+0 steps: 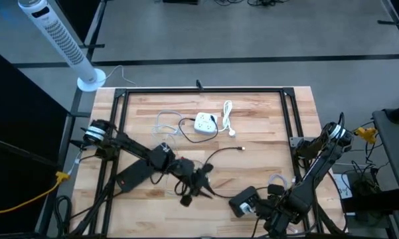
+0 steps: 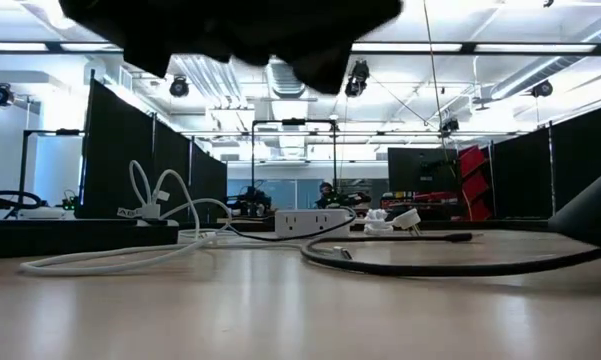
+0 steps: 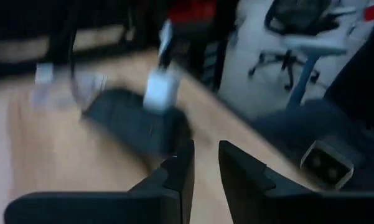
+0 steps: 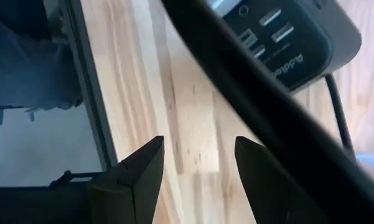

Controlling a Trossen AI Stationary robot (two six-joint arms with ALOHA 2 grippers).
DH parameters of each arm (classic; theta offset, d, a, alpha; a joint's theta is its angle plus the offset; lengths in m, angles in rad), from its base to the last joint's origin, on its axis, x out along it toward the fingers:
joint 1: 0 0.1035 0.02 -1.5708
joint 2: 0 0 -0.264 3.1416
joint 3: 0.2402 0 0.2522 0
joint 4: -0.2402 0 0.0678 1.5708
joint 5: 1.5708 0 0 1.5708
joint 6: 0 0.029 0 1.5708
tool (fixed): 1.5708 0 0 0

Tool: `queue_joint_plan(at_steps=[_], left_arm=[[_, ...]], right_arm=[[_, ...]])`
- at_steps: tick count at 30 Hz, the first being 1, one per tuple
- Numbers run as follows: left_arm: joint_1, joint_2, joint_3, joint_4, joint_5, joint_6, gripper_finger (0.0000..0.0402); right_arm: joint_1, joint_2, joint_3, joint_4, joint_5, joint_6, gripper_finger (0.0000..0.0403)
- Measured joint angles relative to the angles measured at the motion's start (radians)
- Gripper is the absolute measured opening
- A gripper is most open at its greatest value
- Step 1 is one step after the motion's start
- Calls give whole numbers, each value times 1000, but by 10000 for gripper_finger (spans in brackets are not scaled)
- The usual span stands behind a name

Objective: Insert USB
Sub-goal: Insert the white charger adapter into the bottom black outlet extension

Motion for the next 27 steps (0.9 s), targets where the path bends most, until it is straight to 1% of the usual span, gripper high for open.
queue_joint_plan(at_steps=[2, 4, 8, 12, 14, 16, 19, 21, 24, 27], left_arm=[[-18, 32, 2, 107, -34, 42, 62], [-27, 65, 11, 175, -70, 77, 62], [-32, 142, 70, 218, -134, 77, 68], [-34, 259, 194, 222, -145, 68, 93], [-35, 317, 257, 204, -146, 67, 114], [-35, 353, 311, 146, -159, 67, 137], [-33, 360, 363, 18, -219, 66, 171], [-32, 357, 379, -35, -240, 58, 191], [-31, 356, 396, -46, -243, 23, 212], [-34, 356, 408, -38, -258, -40, 225]], right_arm=[[-14, -1, 0, 1, 26, -26, 181], [-28, -1, 0, -1, 35, -50, 181], [-46, -1, 0, 1, 65, -81, 181], [-62, -1, 0, -3, 141, -91, 181], [-72, -1, 0, -3, 195, -74, 181], [-81, -1, 0, -3, 227, -70, 181], [-86, -1, -1, -4, 235, -70, 181], [-85, -1, -1, -4, 234, -71, 181], [-85, -1, -1, -4, 234, -75, 181], [-85, -1, -1, -4, 240, -75, 181]])
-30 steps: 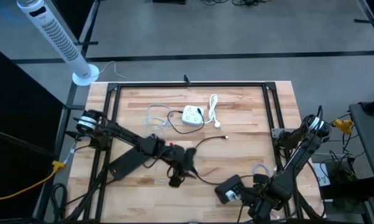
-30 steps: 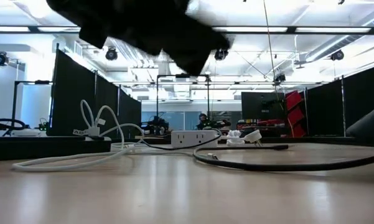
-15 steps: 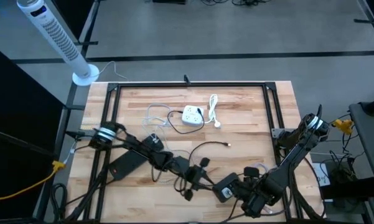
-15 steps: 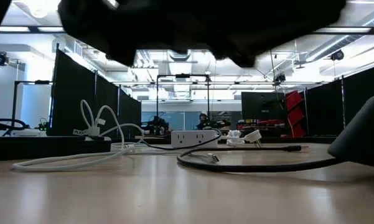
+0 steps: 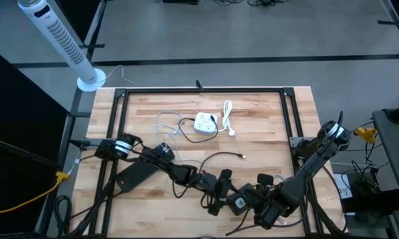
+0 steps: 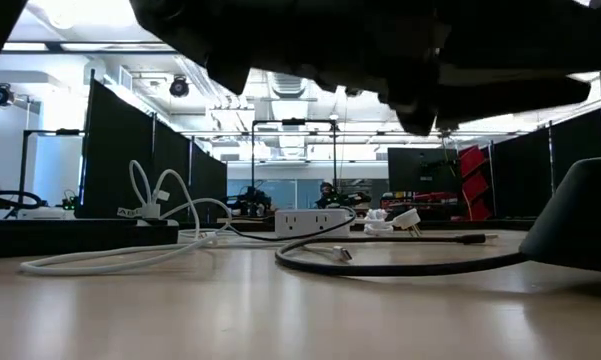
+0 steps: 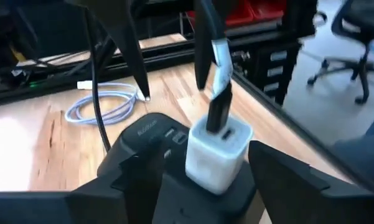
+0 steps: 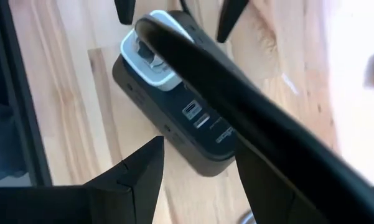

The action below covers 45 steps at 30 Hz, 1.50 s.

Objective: Insert USB
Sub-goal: Insert the white charger adapter into the bottom black outlet extension

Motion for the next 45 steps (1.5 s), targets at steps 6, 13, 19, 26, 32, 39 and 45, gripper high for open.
queue_joint_plan(at_steps=[6, 13, 19, 26, 32, 39, 45], left_arm=[[-18, 4, -13, -7, -33, -66, 228], [-27, 36, 10, 3, -53, 39, 203], [-14, 53, 41, -30, -6, 222, 188], [37, 51, 65, -79, 197, 255, 196], [46, 51, 65, -93, 268, 284, 197], [45, 51, 65, -113, 271, 291, 178], [37, 51, 65, -122, 271, 291, 164]], right_arm=[[-1, 0, -1, -10, 49, 2, 181], [-6, 1, -1, 14, 47, -55, 181], [-6, 1, -1, 22, 33, -119, 181], [-6, 7, -2, 39, 12, -184, 181], [-7, 47, -3, 38, 12, -261, 181], [-20, 67, -3, 37, 12, -283, 181], [-19, 66, -3, 38, 16, -294, 181]])
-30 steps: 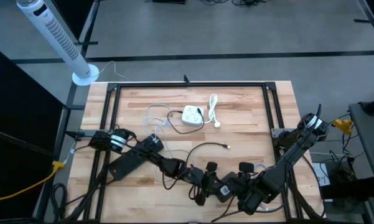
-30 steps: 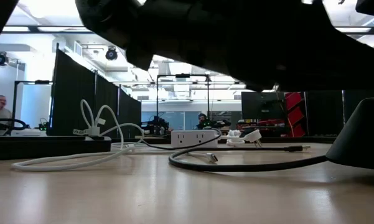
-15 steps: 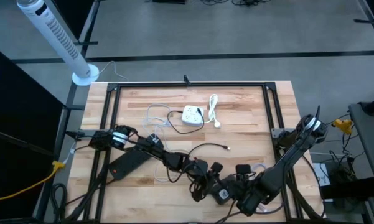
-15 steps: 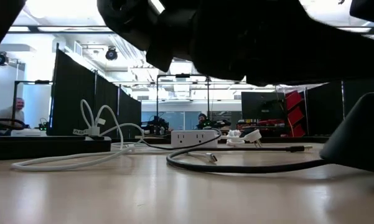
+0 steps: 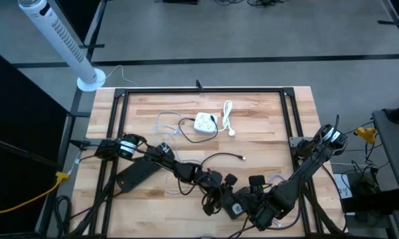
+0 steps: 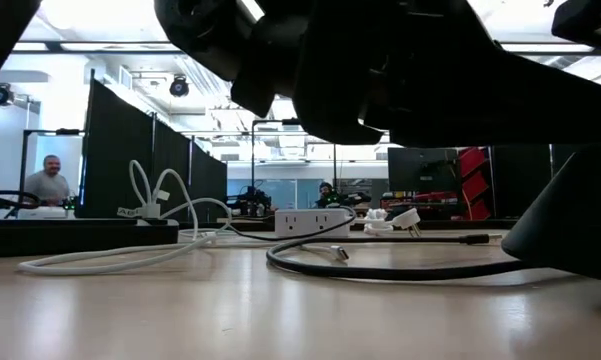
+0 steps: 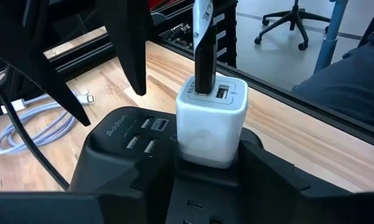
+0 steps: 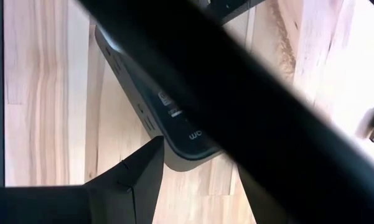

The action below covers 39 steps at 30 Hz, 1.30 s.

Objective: Insert USB
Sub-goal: Insert the white charger adapter into the bottom black outlet extension

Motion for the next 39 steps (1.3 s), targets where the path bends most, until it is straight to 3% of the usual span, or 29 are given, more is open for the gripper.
queue_joint_plan(at_steps=[9, 17, 25, 32, 39], left_arm=[[-6, 0, 21, -26, 90, -23, 173], [-22, 0, 33, -23, 86, 34, 170], [-27, -2, 33, -32, -78, -9, 156], [-64, -10, 33, -60, -83, 15, 161], [-74, -13, 33, -80, -87, -48, 204]], right_arm=[[0, -1, 0, 1, 13, -3, 181], [-14, -1, 0, 12, 33, -5, 181], [-25, -1, 0, 27, 32, -13, 181], [-34, -1, 0, 28, 31, -27, 181], [-44, -1, 0, 27, 33, -28, 181]])
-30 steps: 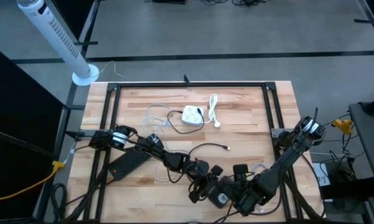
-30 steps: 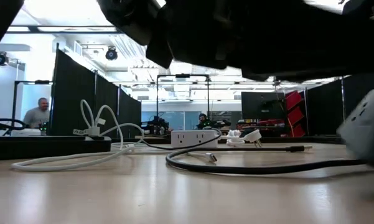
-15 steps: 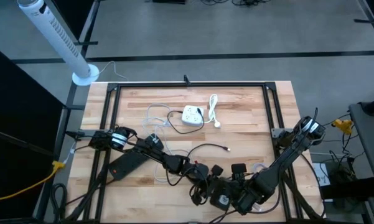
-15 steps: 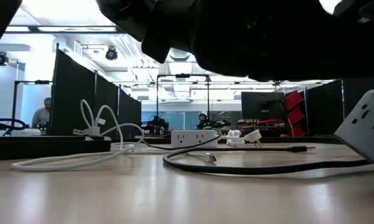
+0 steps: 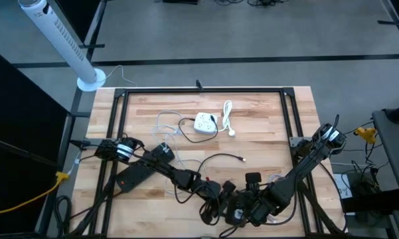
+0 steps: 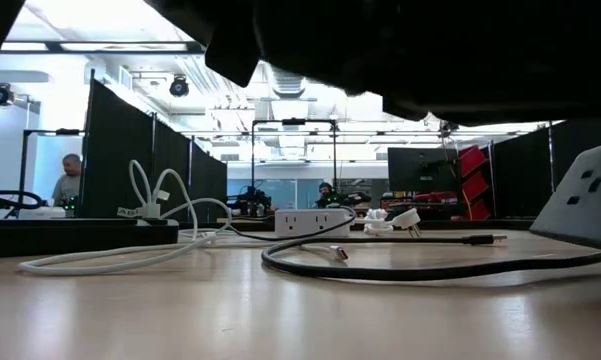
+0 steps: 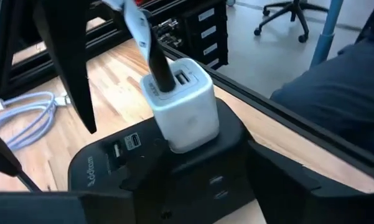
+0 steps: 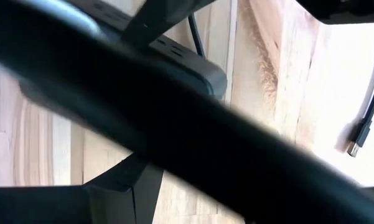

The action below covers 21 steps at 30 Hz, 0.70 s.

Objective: Insert USB
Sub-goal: Insert the white charger adapter into the bottom black outlet extension

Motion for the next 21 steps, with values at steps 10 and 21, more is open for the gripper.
queue_joint_plan(at_steps=[10, 21], left_arm=[[11, -1, 0, 11, -27, -140, 275], [13, 23, 0, 98, -74, -118, 272]], right_arm=[[-18, 0, 0, 0, 0, 18, 181], [-25, 0, 0, 15, -2, 15, 181]])
